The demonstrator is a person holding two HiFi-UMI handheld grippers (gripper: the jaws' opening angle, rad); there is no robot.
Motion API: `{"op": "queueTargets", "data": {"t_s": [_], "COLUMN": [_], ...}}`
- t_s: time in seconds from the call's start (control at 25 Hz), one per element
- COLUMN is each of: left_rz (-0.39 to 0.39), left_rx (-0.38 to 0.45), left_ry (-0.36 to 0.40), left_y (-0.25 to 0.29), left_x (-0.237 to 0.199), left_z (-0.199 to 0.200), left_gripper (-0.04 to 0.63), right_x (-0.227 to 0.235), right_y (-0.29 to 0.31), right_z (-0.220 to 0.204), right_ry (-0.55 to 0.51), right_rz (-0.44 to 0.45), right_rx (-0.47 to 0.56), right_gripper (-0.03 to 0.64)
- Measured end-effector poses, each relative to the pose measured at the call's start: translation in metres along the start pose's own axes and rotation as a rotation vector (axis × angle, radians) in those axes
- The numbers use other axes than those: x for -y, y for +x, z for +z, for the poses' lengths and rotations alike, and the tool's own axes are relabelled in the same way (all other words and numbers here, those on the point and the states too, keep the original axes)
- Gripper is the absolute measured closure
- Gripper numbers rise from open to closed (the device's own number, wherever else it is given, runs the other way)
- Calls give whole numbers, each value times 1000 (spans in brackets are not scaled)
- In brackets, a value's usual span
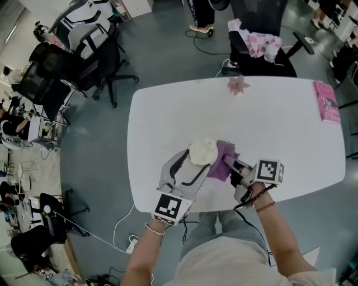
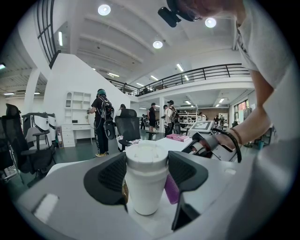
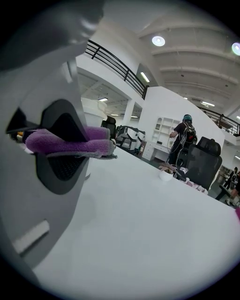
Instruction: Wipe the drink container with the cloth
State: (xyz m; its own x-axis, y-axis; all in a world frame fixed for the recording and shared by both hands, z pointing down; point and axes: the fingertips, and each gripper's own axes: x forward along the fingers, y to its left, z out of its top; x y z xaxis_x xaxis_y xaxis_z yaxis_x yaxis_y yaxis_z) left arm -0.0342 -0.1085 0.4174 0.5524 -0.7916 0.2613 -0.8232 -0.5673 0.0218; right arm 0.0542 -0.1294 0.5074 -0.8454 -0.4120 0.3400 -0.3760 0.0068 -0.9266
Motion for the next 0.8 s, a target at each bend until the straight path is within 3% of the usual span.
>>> {"op": "queueTargets", "data": {"t_s": [0.32,0.8], "left_rz": [5,11], "left_rx": [-9,-14], "left_ry": [-19,-28], "left_y": [0,1], "left_x": [0,2], "left_z": [-1,-3], "left_gripper": [313,313], "right_x": [21,48], "right_y": [7,21], "right_z": [-6,-8], "right_ry": [36,2], "right_rz": [-59,-98], "right_rx": [-12,-27], "right_gripper": [545,545]}}
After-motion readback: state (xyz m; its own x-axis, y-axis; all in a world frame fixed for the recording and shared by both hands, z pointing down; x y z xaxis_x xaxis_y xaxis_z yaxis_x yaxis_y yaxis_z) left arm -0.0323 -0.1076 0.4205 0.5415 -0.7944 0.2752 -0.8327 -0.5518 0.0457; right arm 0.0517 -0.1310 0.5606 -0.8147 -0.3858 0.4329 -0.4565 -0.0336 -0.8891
